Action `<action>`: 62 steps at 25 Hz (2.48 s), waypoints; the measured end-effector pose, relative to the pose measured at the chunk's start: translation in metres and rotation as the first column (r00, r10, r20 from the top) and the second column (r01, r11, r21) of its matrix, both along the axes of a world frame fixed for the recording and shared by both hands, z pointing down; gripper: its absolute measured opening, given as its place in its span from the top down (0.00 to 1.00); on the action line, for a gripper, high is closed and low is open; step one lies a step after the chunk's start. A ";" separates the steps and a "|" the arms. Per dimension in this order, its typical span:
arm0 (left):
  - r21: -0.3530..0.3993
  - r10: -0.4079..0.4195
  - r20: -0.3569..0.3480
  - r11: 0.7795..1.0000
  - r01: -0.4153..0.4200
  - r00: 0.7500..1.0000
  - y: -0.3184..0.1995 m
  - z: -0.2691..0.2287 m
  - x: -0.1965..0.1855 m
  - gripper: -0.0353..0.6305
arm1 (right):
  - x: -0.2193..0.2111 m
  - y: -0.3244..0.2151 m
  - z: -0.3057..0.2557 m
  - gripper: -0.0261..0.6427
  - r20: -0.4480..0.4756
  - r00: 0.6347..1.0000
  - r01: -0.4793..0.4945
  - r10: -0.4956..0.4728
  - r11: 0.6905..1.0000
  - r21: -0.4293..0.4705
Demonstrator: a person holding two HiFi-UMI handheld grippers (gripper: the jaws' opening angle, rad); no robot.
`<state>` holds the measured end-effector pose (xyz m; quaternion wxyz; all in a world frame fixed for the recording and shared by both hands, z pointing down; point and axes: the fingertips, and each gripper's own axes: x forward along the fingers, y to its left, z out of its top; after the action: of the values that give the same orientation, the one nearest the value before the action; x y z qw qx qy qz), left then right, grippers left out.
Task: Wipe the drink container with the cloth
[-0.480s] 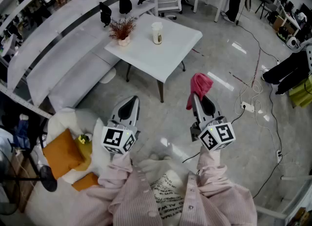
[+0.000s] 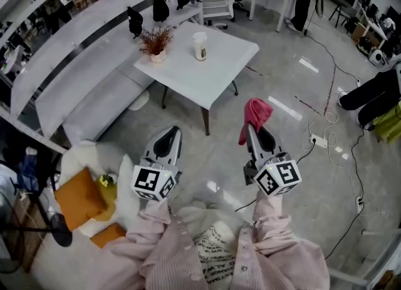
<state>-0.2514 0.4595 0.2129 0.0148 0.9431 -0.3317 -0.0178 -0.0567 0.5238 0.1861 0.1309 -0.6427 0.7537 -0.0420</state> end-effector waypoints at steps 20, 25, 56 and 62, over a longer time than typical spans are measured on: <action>-0.064 0.003 -0.052 0.998 -0.007 0.999 -0.086 0.023 0.030 0.48 | 0.031 -0.087 0.024 0.89 0.015 0.999 0.036 -0.035 0.999 -0.038; -0.076 0.030 -0.042 0.997 -0.033 0.999 -0.140 0.029 0.044 0.43 | 0.051 -0.137 0.031 0.89 0.026 1.000 0.004 -0.002 0.998 -0.065; -0.161 0.128 0.036 0.979 -0.120 0.991 -0.343 0.072 0.090 0.41 | 0.062 -0.344 0.055 0.89 0.022 1.000 0.011 -0.008 0.992 -0.126; -0.165 0.103 0.058 0.982 -0.092 0.993 -0.390 0.077 0.114 0.41 | 0.090 -0.395 0.058 0.89 0.029 0.999 0.037 -0.033 0.990 -0.138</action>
<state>-0.1375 0.0700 0.2899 0.0815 0.9539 -0.2859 0.0412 0.0333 0.1291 0.2445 0.0952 -0.6363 0.7582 -0.1053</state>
